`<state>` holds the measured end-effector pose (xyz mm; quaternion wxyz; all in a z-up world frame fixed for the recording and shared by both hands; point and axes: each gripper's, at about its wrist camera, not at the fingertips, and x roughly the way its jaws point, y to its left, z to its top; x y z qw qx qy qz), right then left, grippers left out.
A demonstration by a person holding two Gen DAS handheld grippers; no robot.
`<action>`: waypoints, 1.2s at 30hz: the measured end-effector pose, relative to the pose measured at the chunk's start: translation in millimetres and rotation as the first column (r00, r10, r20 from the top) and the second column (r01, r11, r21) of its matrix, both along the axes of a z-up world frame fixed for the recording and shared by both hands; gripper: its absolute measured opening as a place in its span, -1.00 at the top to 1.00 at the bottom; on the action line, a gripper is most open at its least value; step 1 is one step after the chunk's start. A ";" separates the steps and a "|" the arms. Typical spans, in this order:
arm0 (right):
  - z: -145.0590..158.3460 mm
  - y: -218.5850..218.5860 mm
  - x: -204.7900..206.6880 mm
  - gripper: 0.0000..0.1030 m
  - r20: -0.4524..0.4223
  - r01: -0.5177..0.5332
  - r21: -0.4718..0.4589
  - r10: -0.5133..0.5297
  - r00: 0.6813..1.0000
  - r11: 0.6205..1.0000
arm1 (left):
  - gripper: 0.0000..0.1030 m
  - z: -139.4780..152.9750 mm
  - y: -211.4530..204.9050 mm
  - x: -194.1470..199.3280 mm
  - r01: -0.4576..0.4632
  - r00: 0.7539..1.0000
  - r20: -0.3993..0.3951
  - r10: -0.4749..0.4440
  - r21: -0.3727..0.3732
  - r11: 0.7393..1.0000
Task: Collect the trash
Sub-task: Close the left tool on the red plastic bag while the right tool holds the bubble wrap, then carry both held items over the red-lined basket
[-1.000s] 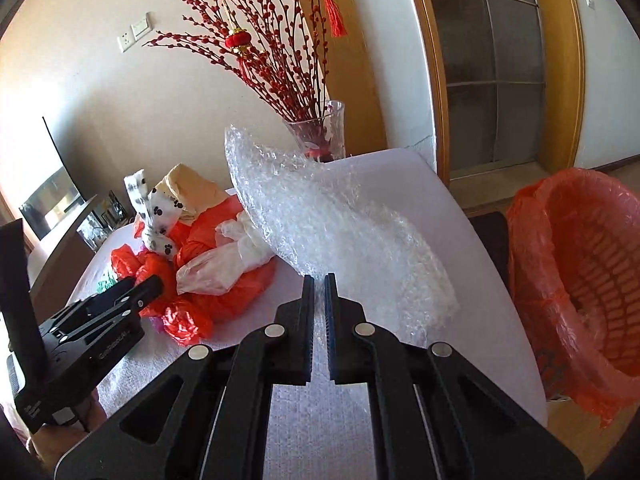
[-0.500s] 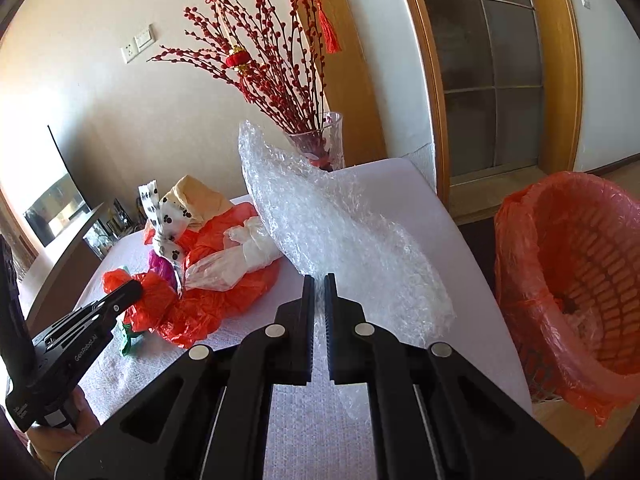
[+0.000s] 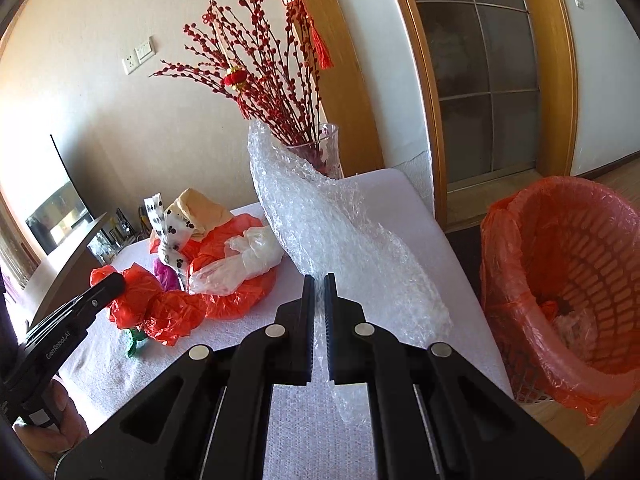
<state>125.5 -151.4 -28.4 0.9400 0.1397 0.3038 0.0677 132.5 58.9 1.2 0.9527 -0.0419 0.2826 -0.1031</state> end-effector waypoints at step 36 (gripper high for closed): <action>35.5 -154.3 -58.1 0.90 0.118 0.328 0.045 -0.331 0.936 0.944 | 0.95 30.9 -197.1 6.9 0.393 0.915 0.099 -0.391 -0.001 0.920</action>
